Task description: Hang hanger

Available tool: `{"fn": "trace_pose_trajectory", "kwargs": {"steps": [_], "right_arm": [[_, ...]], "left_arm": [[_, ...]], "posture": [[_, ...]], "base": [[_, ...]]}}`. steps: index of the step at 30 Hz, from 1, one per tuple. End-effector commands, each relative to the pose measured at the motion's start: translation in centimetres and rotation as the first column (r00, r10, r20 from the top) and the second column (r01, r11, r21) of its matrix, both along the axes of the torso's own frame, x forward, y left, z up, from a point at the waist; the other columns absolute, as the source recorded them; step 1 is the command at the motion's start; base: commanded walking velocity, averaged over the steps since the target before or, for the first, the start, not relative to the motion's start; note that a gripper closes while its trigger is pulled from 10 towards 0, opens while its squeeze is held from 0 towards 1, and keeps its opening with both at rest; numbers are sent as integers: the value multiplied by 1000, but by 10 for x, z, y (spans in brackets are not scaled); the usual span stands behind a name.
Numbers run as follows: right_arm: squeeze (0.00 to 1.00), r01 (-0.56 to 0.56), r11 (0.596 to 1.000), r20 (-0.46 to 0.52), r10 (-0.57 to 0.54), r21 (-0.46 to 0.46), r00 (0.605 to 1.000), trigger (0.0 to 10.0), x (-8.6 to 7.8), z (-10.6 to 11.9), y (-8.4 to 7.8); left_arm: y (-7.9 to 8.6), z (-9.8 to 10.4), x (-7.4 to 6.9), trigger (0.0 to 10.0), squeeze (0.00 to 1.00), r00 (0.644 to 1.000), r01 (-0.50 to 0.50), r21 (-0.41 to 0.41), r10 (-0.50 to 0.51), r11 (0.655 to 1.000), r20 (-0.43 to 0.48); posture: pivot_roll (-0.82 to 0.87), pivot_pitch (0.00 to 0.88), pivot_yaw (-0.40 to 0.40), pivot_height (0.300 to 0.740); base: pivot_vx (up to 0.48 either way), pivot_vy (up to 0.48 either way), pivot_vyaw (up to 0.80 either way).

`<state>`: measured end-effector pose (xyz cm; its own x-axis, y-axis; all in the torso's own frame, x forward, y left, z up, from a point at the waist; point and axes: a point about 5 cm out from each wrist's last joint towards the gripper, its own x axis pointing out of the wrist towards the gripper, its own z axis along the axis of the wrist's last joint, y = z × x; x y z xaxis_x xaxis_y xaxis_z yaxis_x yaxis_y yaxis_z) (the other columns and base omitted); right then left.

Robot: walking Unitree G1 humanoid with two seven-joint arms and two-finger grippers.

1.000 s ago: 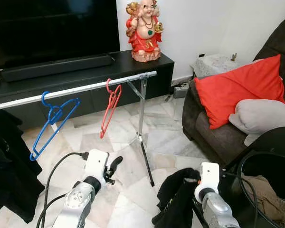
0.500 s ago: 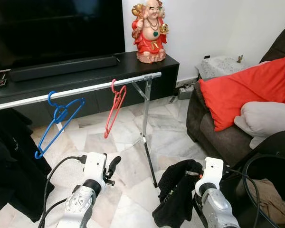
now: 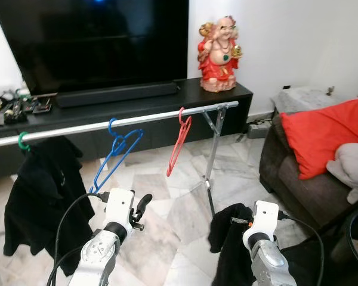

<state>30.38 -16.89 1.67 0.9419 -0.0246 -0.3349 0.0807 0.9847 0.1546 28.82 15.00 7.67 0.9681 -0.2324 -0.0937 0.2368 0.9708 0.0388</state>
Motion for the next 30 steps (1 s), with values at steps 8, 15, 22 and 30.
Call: {"fn": "trace_pose_trajectory", "kwargs": {"steps": [8,15,22,30], "right_arm": [[0,15,1000,48,-14,-20,999,10000,7,10,-1],[0,26,999,48,-25,-27,999,10000,8,11,-2],[0,60,998,50,-58,-37,997,10000,10,13,-9],[0,117,992,45,-115,-39,992,10000,9,13,-14]], "left_arm": [[-6,3,2,10000,0,999,42,-4,-42,999,1],[-6,4,3,10000,0,999,47,-8,-47,999,1],[-8,6,3,10000,0,999,53,-12,-53,999,1],[-12,7,1,10000,0,995,100,-20,-100,995,8]], "posture": [[92,0,44,740],[98,0,43,740],[99,0,39,740],[105,0,36,740]], "base": [[0,368,0],[0,366,0],[0,366,0],[0,133,0]]}}
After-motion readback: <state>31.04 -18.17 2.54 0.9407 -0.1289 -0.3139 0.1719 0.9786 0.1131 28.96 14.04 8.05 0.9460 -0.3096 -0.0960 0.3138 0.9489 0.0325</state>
